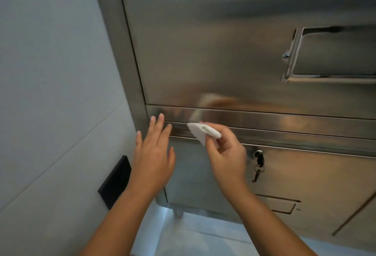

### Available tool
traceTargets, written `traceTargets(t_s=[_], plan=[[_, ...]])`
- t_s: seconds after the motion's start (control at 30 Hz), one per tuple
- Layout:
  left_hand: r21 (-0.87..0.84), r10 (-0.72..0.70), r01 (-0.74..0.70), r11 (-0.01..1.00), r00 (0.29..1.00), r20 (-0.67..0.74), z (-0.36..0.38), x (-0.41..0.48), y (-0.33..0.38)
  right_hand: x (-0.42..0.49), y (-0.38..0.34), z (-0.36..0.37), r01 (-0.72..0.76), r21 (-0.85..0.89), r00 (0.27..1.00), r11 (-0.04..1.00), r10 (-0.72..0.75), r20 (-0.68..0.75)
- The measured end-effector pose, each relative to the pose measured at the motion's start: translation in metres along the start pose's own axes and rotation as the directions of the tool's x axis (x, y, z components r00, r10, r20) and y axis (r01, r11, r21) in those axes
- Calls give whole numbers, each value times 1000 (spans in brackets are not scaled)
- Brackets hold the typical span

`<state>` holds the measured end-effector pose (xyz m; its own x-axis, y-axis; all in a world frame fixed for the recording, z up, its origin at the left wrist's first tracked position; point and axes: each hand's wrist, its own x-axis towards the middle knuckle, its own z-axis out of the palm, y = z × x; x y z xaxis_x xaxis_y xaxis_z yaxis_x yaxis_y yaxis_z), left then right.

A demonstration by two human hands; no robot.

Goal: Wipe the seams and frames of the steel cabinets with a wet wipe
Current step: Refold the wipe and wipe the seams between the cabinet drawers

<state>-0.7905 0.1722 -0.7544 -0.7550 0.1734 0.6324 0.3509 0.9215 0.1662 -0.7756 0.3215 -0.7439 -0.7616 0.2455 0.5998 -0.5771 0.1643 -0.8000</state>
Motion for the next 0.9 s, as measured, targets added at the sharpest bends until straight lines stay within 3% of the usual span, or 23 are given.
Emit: traceTargets(t_s=[0.07,0.17,0.27,0.33,0.4,0.6,0.73,0.9], plan=[[99,20,-19,995,1000,-5,-6,6,-7,8,6,12,268,-125,963,955,-264,44],[240,34,-45,970,998,47,-12,15,-19,21,24,34,636,-337,769,694,-602,214],[331,-2,-24,943,997,77,-13,16,-32,19,53,52,793,-452,599,408,-659,456],[363,5,-33,931,997,79,-14,14,-38,15,70,57,835,-480,532,269,-620,577],[376,36,-64,924,996,81,-14,12,-41,14,78,59,823,-539,535,179,-562,631],[380,82,-85,921,996,24,-8,10,-52,4,81,78,714,-700,653,27,-386,651],[380,107,-90,921,994,-24,-3,8,-56,-4,87,74,718,-696,653,-25,-323,685],[361,136,-97,927,987,-83,-3,0,-60,-3,88,47,730,-683,630,-36,-354,692]])
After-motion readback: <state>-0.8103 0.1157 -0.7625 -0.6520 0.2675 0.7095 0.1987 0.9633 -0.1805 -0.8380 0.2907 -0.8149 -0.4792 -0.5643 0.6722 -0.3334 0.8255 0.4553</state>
